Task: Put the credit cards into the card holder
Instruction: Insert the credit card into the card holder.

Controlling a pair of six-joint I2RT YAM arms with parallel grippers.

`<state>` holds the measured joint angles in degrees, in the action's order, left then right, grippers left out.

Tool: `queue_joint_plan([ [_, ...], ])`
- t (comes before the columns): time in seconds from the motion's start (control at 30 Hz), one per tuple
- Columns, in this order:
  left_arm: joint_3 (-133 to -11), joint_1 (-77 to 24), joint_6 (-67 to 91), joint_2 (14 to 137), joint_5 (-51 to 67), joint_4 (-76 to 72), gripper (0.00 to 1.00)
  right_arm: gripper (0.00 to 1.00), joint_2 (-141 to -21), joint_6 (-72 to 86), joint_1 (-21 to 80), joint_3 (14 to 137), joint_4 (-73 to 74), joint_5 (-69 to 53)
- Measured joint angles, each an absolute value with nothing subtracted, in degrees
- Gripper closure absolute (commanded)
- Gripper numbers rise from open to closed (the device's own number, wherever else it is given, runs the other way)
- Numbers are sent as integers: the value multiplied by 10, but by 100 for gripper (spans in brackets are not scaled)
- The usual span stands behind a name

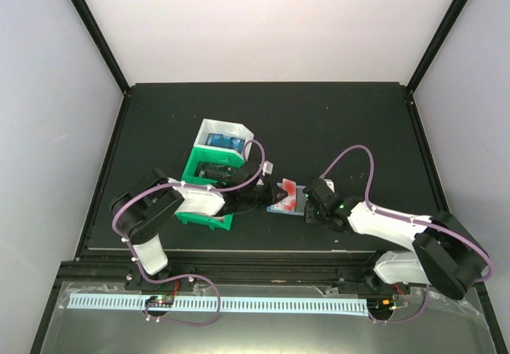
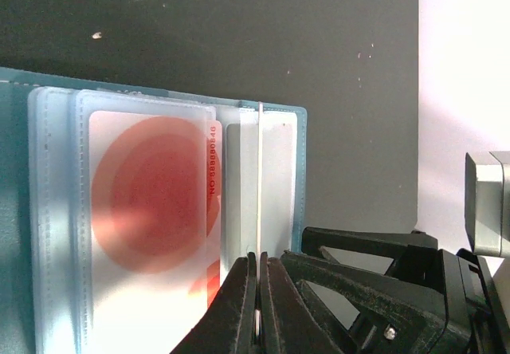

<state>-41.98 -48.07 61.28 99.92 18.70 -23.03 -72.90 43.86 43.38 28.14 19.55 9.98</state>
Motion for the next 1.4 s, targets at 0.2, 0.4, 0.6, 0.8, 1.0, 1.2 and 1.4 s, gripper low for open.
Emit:
queue_joint_plan([
  [0.2, -420, -481, 617, 1008, 187, -232, 98, 61, -721, 445, 434, 281, 211, 107],
  [0.4, -420, -481, 617, 1026, 188, -231, 99, 61, -719, 447, 434, 284, 223, 113],
  [0.6, -420, -481, 617, 1036, 200, -239, 98, 61, -718, 447, 434, 286, 225, 112],
  [0.8, -424, -481, 619, 1046, 217, -250, 98, 61, -718, 447, 434, 286, 224, 112],
  [1.0, -430, -481, 620, 1055, 227, -261, 98, 61, -723, 447, 434, 286, 222, 112],
  [1.2, -432, -481, 622, 1068, 232, -275, 98, 61, -724, 447, 434, 286, 220, 112],
  [1.4, -442, -482, 618, 1075, 235, -274, 94, 60, -724, 447, 434, 286, 217, 110],
])
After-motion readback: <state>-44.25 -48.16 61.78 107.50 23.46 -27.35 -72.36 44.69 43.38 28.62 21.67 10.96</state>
